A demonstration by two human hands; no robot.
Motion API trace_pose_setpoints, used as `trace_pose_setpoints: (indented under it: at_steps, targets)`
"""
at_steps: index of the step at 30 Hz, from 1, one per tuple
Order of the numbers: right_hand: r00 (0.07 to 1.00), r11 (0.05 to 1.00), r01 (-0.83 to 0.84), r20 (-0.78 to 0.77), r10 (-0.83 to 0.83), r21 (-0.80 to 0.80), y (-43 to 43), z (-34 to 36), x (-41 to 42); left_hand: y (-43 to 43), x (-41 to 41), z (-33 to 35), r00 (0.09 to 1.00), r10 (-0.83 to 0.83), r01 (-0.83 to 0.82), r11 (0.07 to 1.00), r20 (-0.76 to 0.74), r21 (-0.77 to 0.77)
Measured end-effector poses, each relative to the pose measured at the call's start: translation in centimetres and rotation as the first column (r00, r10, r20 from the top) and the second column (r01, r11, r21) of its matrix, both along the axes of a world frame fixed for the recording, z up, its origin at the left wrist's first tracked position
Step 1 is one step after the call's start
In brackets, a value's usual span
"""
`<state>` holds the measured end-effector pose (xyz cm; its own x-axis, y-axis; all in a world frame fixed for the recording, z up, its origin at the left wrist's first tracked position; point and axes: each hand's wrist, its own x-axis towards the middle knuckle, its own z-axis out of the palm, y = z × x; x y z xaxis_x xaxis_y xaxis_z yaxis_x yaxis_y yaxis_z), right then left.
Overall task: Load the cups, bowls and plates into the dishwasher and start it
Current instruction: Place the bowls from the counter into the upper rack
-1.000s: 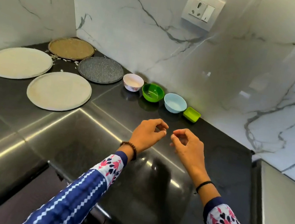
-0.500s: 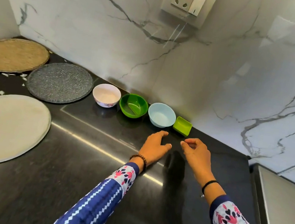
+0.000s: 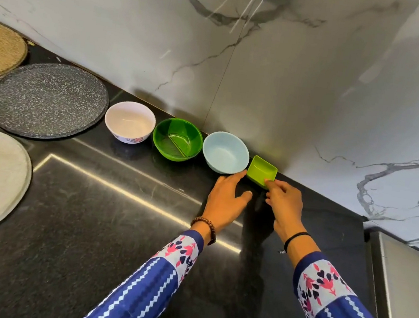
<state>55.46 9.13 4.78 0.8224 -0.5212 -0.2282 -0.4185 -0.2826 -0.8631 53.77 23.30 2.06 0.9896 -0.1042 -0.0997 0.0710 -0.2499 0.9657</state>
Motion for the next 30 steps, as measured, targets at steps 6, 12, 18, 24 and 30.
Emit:
trace_pose_setpoints:
  at_steps: [6, 12, 18, 24, 30]
  targets:
    - [0.999, 0.998, 0.022, -0.028, -0.02, 0.059, -0.1, 1.2, -3.9, 0.0, -2.0, 0.4, 0.997, 0.059, -0.057, 0.998, 0.051, -0.038]
    - [0.999, 0.972, 0.052, -0.008, -0.051, 0.229, -0.2, 2.1, -13.1, 0.4, -7.6, 1.9, 0.993, 0.024, -0.019, 0.999, 0.12, -0.038]
    - [0.988, 0.91, 0.149, -0.025, -0.151, 0.387, 0.1, 2.5, -23.6, 0.0, -13.7, 2.6, 0.983, -0.151, 0.144, 0.986, 0.1, 0.08]
    - [0.951, 0.824, 0.298, -0.078, -0.299, 0.481, -1.3, 3.8, -32.0, -1.8, -19.0, 4.1, 0.926, -0.377, 0.374, 0.924, 0.022, 0.084]
    - [0.899, 0.755, 0.398, -0.059, -0.434, 0.52, -4.6, 4.2, -38.4, -6.3, -23.8, 5.0, 0.859, -0.511, 0.512, 0.859, -0.042, 0.024]
